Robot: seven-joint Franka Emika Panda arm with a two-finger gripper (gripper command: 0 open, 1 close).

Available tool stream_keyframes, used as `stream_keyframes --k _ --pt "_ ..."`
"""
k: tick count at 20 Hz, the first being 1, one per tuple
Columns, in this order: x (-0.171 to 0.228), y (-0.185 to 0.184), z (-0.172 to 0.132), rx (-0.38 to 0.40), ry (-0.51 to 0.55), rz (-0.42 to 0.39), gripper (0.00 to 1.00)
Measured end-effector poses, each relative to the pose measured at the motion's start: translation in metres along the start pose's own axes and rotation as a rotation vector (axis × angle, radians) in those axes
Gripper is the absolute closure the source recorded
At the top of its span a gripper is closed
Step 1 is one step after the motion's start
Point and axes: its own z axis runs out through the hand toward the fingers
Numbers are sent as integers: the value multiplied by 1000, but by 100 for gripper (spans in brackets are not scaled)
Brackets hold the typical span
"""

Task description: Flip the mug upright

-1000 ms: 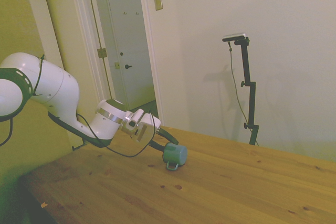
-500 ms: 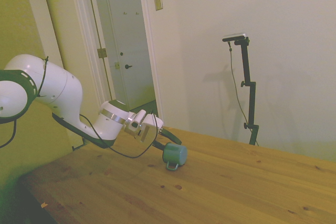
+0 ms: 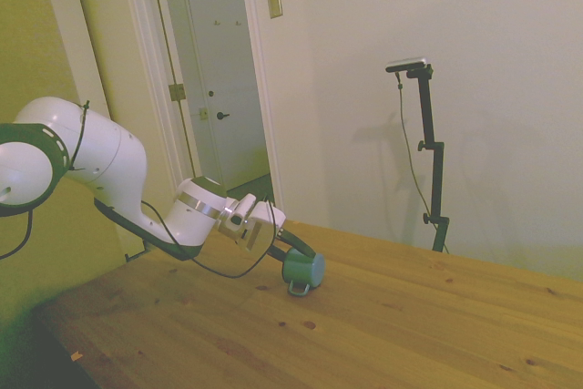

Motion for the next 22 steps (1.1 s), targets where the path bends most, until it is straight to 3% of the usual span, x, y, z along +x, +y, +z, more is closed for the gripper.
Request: stream_keyframes --k 16,20,22 --pt "7 3 -4 4 5 13 100" --pt "30 19 -23 29 -24 80 100" --pt "50 34 -38 79 -74 139 100"
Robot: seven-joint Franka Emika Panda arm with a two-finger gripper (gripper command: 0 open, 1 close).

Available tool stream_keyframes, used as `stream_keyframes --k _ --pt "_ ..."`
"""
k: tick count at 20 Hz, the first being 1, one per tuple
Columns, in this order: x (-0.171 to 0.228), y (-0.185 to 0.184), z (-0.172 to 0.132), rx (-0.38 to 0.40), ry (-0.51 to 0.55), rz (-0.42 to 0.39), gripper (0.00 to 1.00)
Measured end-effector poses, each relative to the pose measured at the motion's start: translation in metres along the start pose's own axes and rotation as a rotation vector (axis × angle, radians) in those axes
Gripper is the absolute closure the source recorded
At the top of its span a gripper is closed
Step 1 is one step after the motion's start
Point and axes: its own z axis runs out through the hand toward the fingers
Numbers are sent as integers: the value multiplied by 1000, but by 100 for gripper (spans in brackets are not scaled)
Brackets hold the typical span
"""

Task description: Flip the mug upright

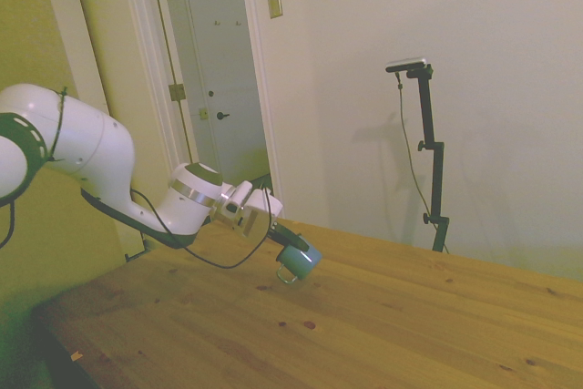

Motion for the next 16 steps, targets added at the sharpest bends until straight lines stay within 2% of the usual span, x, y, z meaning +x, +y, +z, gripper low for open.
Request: stream_keyframes --k 3,6,12,16 --pt "30 26 -18 101 -107 65 100" --pt "45 51 -18 200 -241 124 100" --pt "41 65 5 335 -424 283 100" --pt "15 57 20 402 -563 300 100"
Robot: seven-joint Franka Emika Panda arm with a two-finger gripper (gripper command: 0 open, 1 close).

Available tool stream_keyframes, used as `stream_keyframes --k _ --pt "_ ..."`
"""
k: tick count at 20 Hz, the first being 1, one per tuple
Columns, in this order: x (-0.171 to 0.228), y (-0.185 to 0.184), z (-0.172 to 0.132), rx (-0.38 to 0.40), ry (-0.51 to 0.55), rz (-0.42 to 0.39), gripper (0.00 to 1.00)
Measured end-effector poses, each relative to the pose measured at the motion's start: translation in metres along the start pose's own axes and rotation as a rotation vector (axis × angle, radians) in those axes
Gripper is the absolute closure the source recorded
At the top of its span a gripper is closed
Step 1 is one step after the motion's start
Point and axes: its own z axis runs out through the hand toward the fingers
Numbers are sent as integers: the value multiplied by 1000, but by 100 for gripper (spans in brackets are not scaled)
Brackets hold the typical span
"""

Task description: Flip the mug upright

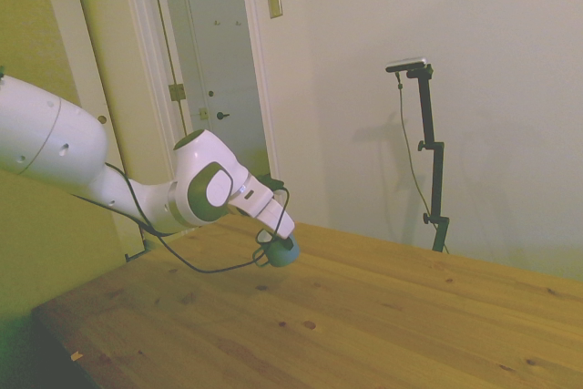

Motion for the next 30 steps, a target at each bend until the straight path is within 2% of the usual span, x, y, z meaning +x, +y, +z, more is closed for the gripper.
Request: stream_keyframes --k 2,5,10,21,22,30 --pt "-8 -1 6 17 -65 3 100" --pt "2 6 9 17 -113 1 100" --pt "11 20 14 -37 -138 6 100" --pt "5 35 26 -82 -151 -11 100" --pt "4 36 26 -86 -152 -12 0" --pt "2 36 28 -96 -157 -25 0"
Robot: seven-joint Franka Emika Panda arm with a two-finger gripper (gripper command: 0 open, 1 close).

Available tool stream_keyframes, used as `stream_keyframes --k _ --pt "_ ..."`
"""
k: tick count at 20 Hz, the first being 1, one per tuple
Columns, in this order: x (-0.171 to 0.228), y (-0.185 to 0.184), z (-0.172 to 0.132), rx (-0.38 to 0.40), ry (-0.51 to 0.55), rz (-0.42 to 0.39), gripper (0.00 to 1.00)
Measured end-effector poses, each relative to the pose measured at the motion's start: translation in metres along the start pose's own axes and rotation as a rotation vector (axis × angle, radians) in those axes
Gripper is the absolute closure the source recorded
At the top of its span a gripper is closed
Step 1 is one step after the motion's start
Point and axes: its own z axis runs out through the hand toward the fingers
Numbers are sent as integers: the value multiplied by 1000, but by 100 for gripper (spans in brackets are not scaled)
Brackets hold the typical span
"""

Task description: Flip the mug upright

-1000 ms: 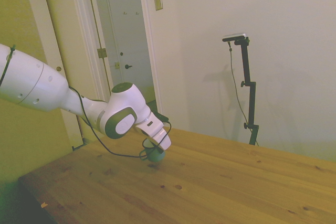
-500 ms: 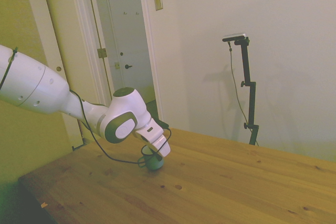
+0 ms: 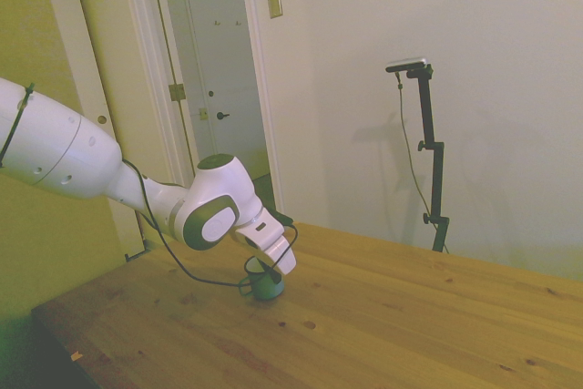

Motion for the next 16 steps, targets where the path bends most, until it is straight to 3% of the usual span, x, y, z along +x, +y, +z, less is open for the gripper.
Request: stream_keyframes --k 7,12,16 --pt "1 -4 -7 13 8 -3 0" --pt "-3 -16 -44 54 37 -37 0" --pt "-31 -9 -77 64 27 -75 0"
